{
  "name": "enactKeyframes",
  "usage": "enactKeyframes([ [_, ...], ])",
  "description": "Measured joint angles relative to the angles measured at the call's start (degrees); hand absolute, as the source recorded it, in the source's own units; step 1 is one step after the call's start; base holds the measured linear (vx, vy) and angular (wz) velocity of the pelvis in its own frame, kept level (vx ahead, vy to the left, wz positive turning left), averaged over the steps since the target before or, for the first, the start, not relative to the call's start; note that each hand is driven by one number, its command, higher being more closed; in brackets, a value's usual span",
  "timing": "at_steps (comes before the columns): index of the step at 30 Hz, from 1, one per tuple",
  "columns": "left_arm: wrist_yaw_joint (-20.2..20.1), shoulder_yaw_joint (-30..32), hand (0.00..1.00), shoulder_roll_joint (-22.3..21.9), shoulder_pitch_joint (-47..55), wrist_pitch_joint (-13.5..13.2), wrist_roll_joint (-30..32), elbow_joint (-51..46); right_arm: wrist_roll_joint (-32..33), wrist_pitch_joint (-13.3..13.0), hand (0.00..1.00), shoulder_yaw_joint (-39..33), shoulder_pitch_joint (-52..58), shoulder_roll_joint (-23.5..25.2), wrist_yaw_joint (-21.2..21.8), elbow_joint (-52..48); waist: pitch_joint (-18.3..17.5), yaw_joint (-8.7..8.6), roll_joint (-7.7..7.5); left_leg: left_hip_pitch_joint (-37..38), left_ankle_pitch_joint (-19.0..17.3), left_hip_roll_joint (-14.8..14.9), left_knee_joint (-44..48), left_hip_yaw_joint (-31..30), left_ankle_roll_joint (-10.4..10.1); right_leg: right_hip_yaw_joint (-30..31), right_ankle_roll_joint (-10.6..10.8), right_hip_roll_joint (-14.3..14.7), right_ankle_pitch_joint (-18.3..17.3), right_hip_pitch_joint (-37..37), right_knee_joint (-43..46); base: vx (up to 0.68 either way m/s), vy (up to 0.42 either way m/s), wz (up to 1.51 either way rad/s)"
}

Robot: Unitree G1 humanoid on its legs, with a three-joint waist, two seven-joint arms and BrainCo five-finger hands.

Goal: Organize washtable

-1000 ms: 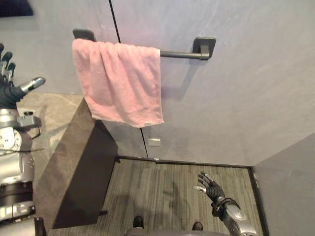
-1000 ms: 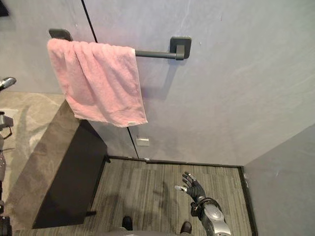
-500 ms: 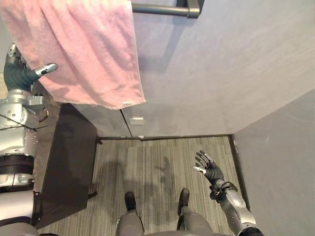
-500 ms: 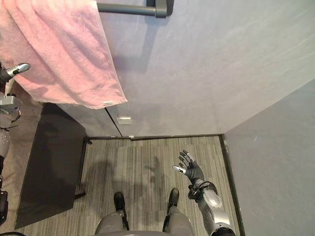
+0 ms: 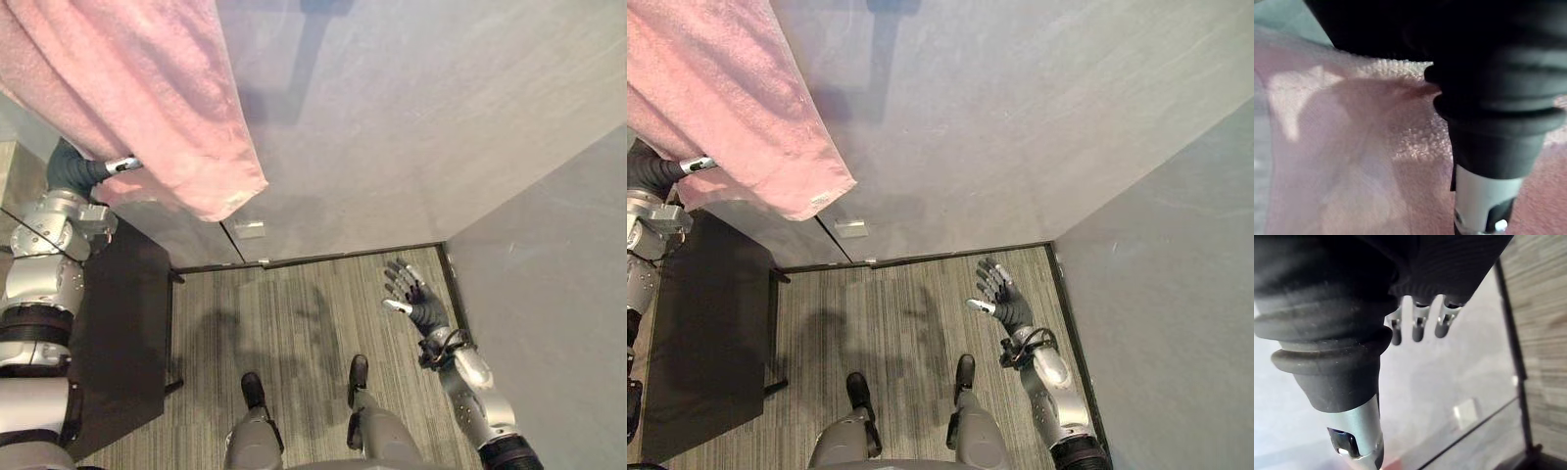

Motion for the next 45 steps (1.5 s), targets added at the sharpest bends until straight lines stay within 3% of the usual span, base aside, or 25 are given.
enactKeyframes([
  [2, -0.12, -1.61, 0.0, -0.08, -0.74, 0.5, 0.6, 0.02, 1.56, -0.45, 0.0, -0.33, -2.63, -1.44, 0.02, -2.89, 0.0, 0.09, 0.0, 0.02, 0.15, -0.16, -0.03, -0.03, 0.19, -0.04, 0.06, -0.16, 0.05, 0.06, 0.0, 0.0, 0.0, 0.0],
  [3, -0.22, -1.65, 1.0, -0.49, -0.98, 0.75, 1.13, 0.01, 2.73, -0.99, 0.0, -1.04, -4.41, -1.56, 0.02, -4.56, 0.0, 0.07, 0.0, 0.02, 0.16, -0.3, -0.08, -0.04, 0.22, -0.04, 0.11, -0.29, 0.08, 0.07, 0.0, 0.0, 0.0, 0.0],
  [11, -1.17, -3.41, 1.0, -2.31, -2.43, 1.3, 2.24, 0.0, 7.09, -2.32, 0.0, -0.83, -15.5, -5.72, -0.15, -9.26, -0.02, 0.07, 0.02, 0.02, 0.3, -0.51, -0.13, -0.12, 0.4, -0.14, 0.16, -0.49, 0.4, 0.13, -0.03, 0.0, 0.0, 0.0],
  [18, 0.56, -3.41, 1.0, -4.45, -4.63, 1.3, 2.18, -0.35, 6.98, -2.7, 0.0, 6.67, -30.88, -10.35, -2.57, -8.35, 0.0, 0.08, 0.16, -0.22, 0.73, -0.5, -0.16, -0.57, 0.51, -0.36, -0.01, -0.46, 0.81, 0.12, -0.08, -0.01, -0.002, 0.02],
  [24, 1.81, -3.41, 1.0, -5.05, -6.23, 1.28, 1.81, -1.65, 6.41, -1.68, 0.0, 16.64, -53.82, -11.29, -6.9, 9.55, 0.39, 1.36, 1.74, -0.72, 2.04, -0.45, -1.29, -1.71, 0.5, -1.49, -0.21, -0.26, 1.06, -0.16, -0.09, -0.02, -0.008, 0.09],
  [25, 2.18, -3.43, 1.0, -5.36, -7.1, 1.18, 1.19, -3.23, 6.36, -0.76, 0.0, 18.92, -57.63, -10.65, -7.59, 13.14, 0.59, 2.49, 2.21, -1.03, 2.5, -0.39, -1.69, -1.81, 0.42, -1.62, -0.31, -0.12, 1.13, -0.59, -0.09, 0.0, -0.014, 0.07],
  [27, 2.47, -3.54, 1.0, -5.41, -7.81, 1.18, 0.83, -3.96, 6.11, -0.01, 0.0, 19.35, -59.69, -9.55, -7.69, 15.54, 0.72, 3.17, 2.43, -1.12, 2.91, -0.41, -2.26, -1.84, 0.37, -1.68, -0.41, -0.03, 1.21, -0.91, -0.1, 0.0, -0.002, 0.02],
  [33, 2.7, -4.25, 1.0, -5.52, -9.17, 1.17, -0.85, -4.19, 2.79, 2.42, 0.0, 20.77, -70.38, -0.25, -10.54, 30.5, 0.81, 3.51, 2.6, -1.77, 3.2, -0.38, -2.19, -2.72, 0.46, -2.53, -0.46, -0.03, 1.26, -0.98, -0.11, 0.02, -0.002, 0.06],
  [36, 2.72, -4.58, 1.0, -7.58, -10.48, 1.19, -1.04, -4.18, 0.43, 2.94, 0.0, 20.42, -74.63, 5.06, -11.9, 38.13, 0.78, 3.89, 3.27, -2.69, 3.47, -0.31, -2.0, -4.12, 0.55, -3.7, -0.46, -0.1, 1.26, -0.93, -0.12, 0.01, -0.001, 0.18],
  [40, 2.75, -6.0, 1.0, -9.33, -11.25, 1.2, -1.29, -4.32, -1.09, 3.84, 0.0, 17.63, -76.87, 11.94, -13.45, 43.56, 0.84, 5.24, 4.65, -3.15, 3.72, -0.28, -2.01, -5.23, 0.63, -4.94, -0.47, -0.19, 1.27, -0.63, -0.1, 0.0, 0.002, 0.15],
  [44, 2.86, -6.0, 1.0, -10.26, -11.94, 1.21, -1.27, -4.32, -2.03, 4.21, 0.0, 15.73, -79.56, 16.95, -14.12, 46.43, 0.85, 5.71, 4.84, -3.51, 4.09, -0.36, -2.23, -6.01, 0.63, -6.29, -0.47, -0.33, 1.27, -0.54, -0.1, 0.0, 0.005, 0.11],
  [45, 2.88, -5.99, 1.0, -10.56, -12.09, 1.21, -1.27, -4.32, -2.03, 4.21, 1.0, 15.72, -79.85, 17.27, -14.2, 46.44, 0.87, 5.89, 4.86, -3.52, 4.1, -0.38, -2.23, -6.13, 0.62, -6.39, -0.47, -0.35, 1.27, -0.46, -0.1, 0.01, 0.009, 0.11],
])
